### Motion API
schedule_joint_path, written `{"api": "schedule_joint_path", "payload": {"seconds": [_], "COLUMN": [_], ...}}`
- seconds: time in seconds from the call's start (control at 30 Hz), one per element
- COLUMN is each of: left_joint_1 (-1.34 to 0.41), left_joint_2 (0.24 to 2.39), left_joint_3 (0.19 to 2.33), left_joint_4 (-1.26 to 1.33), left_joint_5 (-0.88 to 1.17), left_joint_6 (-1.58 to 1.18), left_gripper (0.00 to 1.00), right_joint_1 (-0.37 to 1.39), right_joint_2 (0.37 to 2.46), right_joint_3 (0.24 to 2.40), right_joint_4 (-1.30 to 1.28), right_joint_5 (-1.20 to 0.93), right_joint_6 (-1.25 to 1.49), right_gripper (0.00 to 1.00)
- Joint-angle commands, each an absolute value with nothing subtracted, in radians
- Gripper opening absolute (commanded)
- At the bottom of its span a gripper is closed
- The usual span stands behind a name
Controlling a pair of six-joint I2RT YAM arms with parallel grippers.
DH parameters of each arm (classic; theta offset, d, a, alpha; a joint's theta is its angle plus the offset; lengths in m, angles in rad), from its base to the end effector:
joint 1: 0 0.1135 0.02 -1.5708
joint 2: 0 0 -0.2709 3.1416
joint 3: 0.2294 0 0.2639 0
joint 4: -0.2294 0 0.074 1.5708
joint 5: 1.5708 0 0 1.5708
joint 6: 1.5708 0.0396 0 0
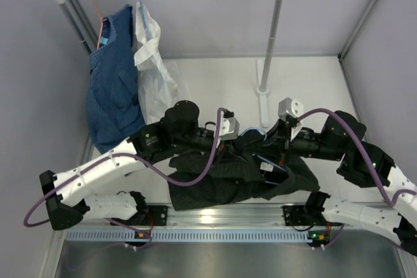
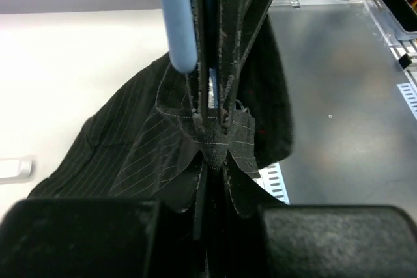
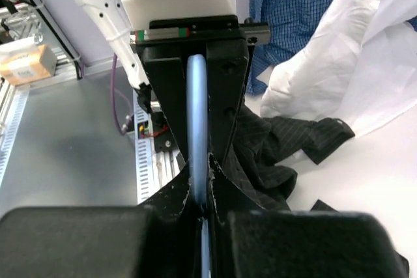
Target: Place the shirt on the hanger
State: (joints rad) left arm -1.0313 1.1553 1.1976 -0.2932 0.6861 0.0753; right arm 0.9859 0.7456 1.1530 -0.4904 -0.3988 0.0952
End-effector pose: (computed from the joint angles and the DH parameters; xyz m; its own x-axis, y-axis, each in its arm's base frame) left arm 0.1152 -0.2413 0.4062 -0.0535 0.2027 -0.9778 0.9859 -0.1447 -0.0840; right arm 0.0663 0.1279 0.4450 -0.1389 -0.0511 -0.9890 -0.9732 0.1919 0.1268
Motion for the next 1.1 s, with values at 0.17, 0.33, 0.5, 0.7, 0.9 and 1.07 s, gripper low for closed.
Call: {"api": "schedule_joint_path", "payload": {"seconds": [0.17, 0.33, 0.5, 0.7, 0.9, 1.07], "left_joint_1": [-1.032, -1.032, -1.032, -1.031, -1.031, -1.031], "left_joint_2": [1.111, 0.915, 0.631, 0.564, 0.702, 0.796], "left_joint_3": [1.25, 1.172, 0.912, 0.721, 0.693, 0.741], "left_joint_4": [-0.241, -0.187, -0.048, 0.066, 0.192, 0.166], "left_joint_5": [0.369, 0.106, -0.079, -0.094, -0.132, -0.355], "left_joint_6": [0.055, 0.041, 0.003, -0.063, -0.025, -0.041], "left_gripper": [0.98, 0.98, 0.98, 0.98, 0.92, 0.0], "right_joint_1": [1.0, 1.0, 1.0, 1.002, 1.002, 1.0], "right_joint_2": [0.646, 0.629, 0.64, 0.705, 0.773, 0.767], "right_joint_3": [1.138, 1.287, 1.452, 1.63, 1.759, 1.76], "right_joint_4": [-0.39, -0.587, -0.699, -0.776, -0.827, -0.87], "right_joint_5": [-0.244, -0.023, -0.008, -0.075, -0.182, -0.066], "right_joint_6": [0.092, 0.098, 0.106, 0.094, 0.087, 0.066], "right_gripper": [0.0, 0.0, 0.0, 0.0, 0.0, 0.0]}}
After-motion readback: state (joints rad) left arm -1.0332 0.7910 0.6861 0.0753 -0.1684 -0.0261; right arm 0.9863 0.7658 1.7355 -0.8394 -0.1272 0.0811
